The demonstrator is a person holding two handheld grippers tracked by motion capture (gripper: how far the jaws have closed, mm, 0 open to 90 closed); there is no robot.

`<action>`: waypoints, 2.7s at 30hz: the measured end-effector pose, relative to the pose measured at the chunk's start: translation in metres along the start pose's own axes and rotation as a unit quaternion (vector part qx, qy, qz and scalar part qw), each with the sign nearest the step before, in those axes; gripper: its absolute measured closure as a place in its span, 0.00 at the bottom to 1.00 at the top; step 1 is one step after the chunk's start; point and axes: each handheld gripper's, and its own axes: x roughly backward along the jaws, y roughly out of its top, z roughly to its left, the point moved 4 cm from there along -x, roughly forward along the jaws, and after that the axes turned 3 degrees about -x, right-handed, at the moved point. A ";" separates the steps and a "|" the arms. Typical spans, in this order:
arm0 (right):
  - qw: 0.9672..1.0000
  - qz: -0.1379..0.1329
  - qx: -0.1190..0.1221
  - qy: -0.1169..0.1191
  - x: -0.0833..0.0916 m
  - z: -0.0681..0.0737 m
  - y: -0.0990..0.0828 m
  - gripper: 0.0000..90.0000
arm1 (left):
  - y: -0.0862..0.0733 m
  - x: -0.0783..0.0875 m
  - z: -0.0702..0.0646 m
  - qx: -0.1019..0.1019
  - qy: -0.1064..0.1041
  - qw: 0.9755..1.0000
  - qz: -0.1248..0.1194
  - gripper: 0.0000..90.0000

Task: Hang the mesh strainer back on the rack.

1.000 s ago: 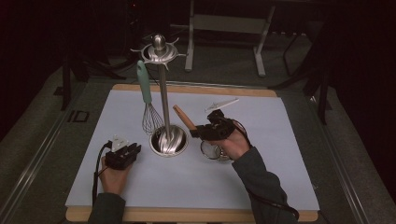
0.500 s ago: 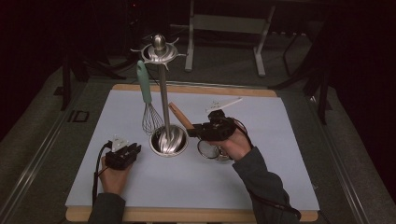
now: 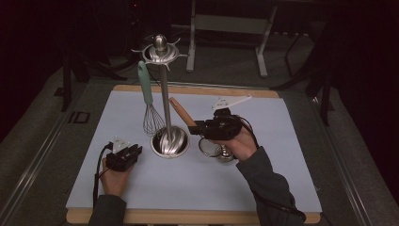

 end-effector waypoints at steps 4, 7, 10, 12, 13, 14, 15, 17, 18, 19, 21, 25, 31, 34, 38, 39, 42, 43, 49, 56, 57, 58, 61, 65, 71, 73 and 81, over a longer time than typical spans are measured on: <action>1.000 -0.010 0.010 -0.008 0.006 0.002 0.007 0.81 | 0.000 0.000 0.000 0.000 0.000 1.000 0.000 0.83; 1.000 -0.020 0.016 -0.008 0.012 0.005 0.011 0.81 | 0.000 0.000 0.000 0.000 0.000 1.000 0.000 0.83; 0.999 -0.030 0.021 -0.007 0.017 0.007 0.015 0.81 | 0.000 0.000 0.000 0.000 0.000 1.000 0.000 0.83; 0.999 -0.034 0.024 -0.010 0.021 0.008 0.018 0.81 | 0.000 0.000 0.000 0.000 0.000 1.000 -0.001 0.83; 0.999 -0.038 0.025 -0.011 0.022 0.008 0.019 0.81 | 0.000 0.000 0.000 0.000 0.000 1.000 0.000 0.83; 0.999 -0.041 0.027 -0.011 0.024 0.008 0.021 0.81 | 0.000 0.000 0.000 0.000 0.000 1.000 -0.001 0.83; 0.999 -0.041 0.027 -0.011 0.024 0.008 0.021 0.81 | 0.000 0.000 0.000 0.000 0.000 1.000 -0.001 0.83; 0.998 -0.049 0.028 -0.011 0.030 0.009 0.025 0.81 | 0.000 0.000 0.000 0.000 0.000 1.000 0.000 0.83; 0.998 -0.049 0.028 -0.011 0.030 0.009 0.025 0.81 | 0.000 0.000 0.000 0.000 0.000 1.000 0.000 0.83; 0.998 -0.052 0.029 -0.010 0.032 0.010 0.026 0.81 | 0.000 0.000 0.000 -0.001 0.001 1.000 0.000 0.83; 0.997 -0.065 0.034 -0.005 0.037 0.014 0.029 0.81 | 0.000 0.000 0.000 -0.001 0.001 1.000 0.000 0.83; 0.996 -0.073 0.042 -0.002 0.040 0.019 0.033 0.81 | 0.000 0.000 0.000 -0.001 0.001 1.000 0.001 0.83; 0.995 -0.088 0.055 0.004 0.045 0.026 0.040 0.81 | 0.000 0.000 0.000 -0.001 0.001 1.000 0.000 0.83; 0.994 -0.093 0.061 0.007 0.047 0.030 0.042 0.81 | 0.000 0.000 0.000 -0.001 0.001 1.000 0.000 0.83; 0.991 -0.106 0.075 0.014 0.052 0.037 0.046 0.81 | 0.000 0.000 0.000 -0.001 0.000 1.000 0.001 0.83; 0.991 -0.107 0.075 0.017 0.053 0.037 0.047 0.81 | 0.000 0.000 0.000 -0.001 0.001 1.000 0.001 0.83; 0.991 -0.114 0.074 0.023 0.053 0.036 0.051 0.81 | 0.000 0.000 0.000 -0.002 0.000 1.000 0.001 0.83; 0.990 -0.116 0.075 0.026 0.052 0.036 0.052 0.81 | 0.000 0.000 0.000 -0.001 0.001 1.000 0.001 0.83; 0.990 -0.118 0.072 0.031 0.042 0.032 0.057 0.81 | 0.000 0.000 0.000 -0.001 0.000 1.000 0.000 0.83; 0.990 -0.116 0.063 0.040 0.033 0.025 0.061 0.80 | 0.000 0.000 0.000 0.000 0.000 1.000 0.000 0.83; 0.990 -0.115 0.063 0.043 0.032 0.024 0.061 0.80 | 0.000 0.000 0.000 -0.001 0.000 1.000 0.000 0.83; 0.990 -0.116 0.061 0.046 0.030 0.023 0.061 0.80 | 0.000 0.000 0.000 0.000 0.000 1.000 0.000 0.83; 0.990 -0.118 0.055 0.057 0.028 0.019 0.061 0.80 | 0.000 0.000 0.000 0.000 0.000 1.000 -0.001 0.83; 0.989 -0.119 0.048 0.078 0.023 0.016 0.060 0.80 | 0.000 0.000 0.000 0.000 0.000 1.000 0.000 0.83; 0.988 -0.111 0.038 0.102 0.013 0.018 0.061 0.81 | 0.000 0.000 0.000 0.000 0.000 1.000 -0.001 0.83; 0.988 -0.109 0.038 0.107 0.010 0.019 0.061 0.81 | 0.000 0.000 0.000 0.000 0.000 1.000 -0.001 0.83; 0.988 -0.098 0.038 0.114 -0.002 0.023 0.065 0.82 | 0.000 0.000 0.000 0.000 0.000 1.000 -0.001 0.83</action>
